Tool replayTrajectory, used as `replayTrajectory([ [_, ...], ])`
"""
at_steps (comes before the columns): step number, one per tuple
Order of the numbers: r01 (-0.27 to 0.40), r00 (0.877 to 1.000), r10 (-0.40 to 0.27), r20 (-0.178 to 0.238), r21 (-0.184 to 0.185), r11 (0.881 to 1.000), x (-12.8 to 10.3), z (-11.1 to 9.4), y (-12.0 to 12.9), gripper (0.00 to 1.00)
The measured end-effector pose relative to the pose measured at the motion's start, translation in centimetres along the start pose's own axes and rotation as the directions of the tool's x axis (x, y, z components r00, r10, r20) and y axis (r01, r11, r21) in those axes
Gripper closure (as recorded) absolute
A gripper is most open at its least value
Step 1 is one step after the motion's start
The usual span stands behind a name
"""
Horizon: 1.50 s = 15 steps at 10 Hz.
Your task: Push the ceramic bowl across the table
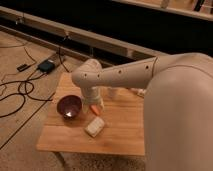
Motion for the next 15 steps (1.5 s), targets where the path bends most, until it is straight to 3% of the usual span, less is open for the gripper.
replayTrajectory([
  [5, 0.051, 0.996, -0.050, -0.076, 0.012, 0.999, -1.7, 5.2, 1.0, 0.35],
  [10, 0.081, 0.992, -0.082, -0.096, -0.014, 0.997, -4.2, 7.6, 2.4, 0.35],
  [13, 0.137, 0.986, -0.141, -0.090, -0.052, 0.989, -5.9, 8.1, 5.4, 0.35],
  [15, 0.193, 0.975, -0.200, -0.094, -0.080, 0.978, -6.6, 8.7, 8.6, 0.35],
])
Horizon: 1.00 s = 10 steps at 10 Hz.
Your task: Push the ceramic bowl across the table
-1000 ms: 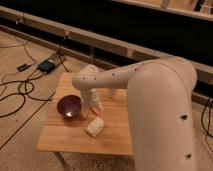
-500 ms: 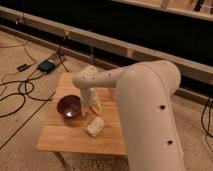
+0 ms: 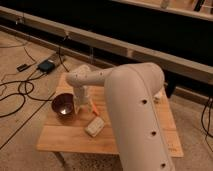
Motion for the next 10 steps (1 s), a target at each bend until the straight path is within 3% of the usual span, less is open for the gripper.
replayTrajectory([
  [5, 0.138, 0.990, -0.138, -0.023, -0.013, 0.990, -3.9, 2.0, 6.7, 0.35],
  [8, 0.236, 0.972, -0.236, -0.010, 0.007, 0.972, -7.7, 1.9, 10.5, 0.35],
  [10, 0.306, 0.952, -0.306, -0.003, 0.024, 0.952, -10.4, 2.2, 12.9, 0.35],
])
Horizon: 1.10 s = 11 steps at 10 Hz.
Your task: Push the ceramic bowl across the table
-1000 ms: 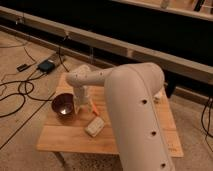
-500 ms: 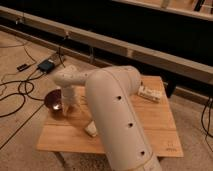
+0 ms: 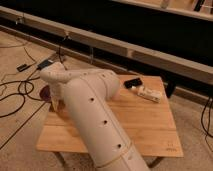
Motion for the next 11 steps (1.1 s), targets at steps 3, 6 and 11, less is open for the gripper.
replayTrajectory([
  [3, 0.095, 0.994, -0.095, 0.044, 0.008, 0.995, -4.2, -0.2, 2.3, 0.35],
  [6, 0.162, 0.980, -0.162, 0.114, 0.010, 0.987, -7.4, -1.8, 3.6, 0.35],
  [11, 0.158, 0.978, -0.160, 0.132, 0.026, 0.987, -8.0, -3.1, 2.9, 0.35],
])
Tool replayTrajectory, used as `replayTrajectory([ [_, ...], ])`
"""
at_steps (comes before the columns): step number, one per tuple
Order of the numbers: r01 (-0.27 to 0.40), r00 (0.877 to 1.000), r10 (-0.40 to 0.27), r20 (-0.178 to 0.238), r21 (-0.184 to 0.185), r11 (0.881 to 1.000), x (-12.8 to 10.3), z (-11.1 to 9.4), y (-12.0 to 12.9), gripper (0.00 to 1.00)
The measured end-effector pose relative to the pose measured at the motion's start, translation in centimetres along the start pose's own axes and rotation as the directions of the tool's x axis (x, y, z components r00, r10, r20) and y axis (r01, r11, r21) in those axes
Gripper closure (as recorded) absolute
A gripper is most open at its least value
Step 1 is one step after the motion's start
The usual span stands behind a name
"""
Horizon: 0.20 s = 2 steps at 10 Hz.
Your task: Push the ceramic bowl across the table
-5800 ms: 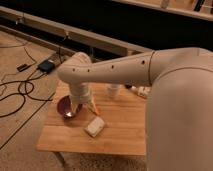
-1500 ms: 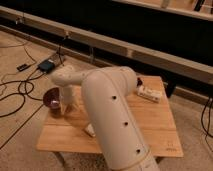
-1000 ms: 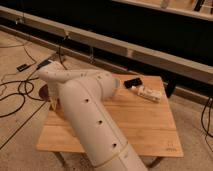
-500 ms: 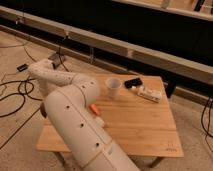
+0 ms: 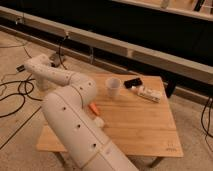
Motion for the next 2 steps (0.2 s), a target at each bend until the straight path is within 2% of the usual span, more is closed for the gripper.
replayTrajectory([
  [2, 0.002, 1.000, -0.002, 0.002, -0.001, 1.000, -0.12, -0.04, 0.25, 0.35],
])
